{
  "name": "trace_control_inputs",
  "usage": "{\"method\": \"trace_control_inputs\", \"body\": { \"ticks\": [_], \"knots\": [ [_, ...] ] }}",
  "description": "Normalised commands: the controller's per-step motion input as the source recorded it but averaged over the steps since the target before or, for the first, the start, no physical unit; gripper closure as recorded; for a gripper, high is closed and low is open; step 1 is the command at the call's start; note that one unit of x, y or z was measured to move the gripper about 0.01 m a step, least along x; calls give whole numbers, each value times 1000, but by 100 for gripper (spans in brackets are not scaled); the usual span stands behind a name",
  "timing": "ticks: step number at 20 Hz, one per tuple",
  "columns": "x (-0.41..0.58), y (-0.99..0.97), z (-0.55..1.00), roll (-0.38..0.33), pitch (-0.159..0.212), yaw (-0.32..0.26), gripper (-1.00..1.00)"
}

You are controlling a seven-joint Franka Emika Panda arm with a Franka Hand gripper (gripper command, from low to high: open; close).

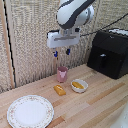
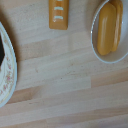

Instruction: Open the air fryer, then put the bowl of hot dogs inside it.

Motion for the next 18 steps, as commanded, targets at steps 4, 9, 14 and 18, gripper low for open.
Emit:
{"method": "trace_control_inputs", "body": {
  "ticks": [4,9,14,18],
  "knots": [
    [16,-23,0,0,-18,-375,-100],
    [1,-19,0,0,-3,-375,-100],
    [27,-39,0,-1,-18,-375,-100],
    [79,-118,0,-60,-77,-352,-100]
  ]
}}
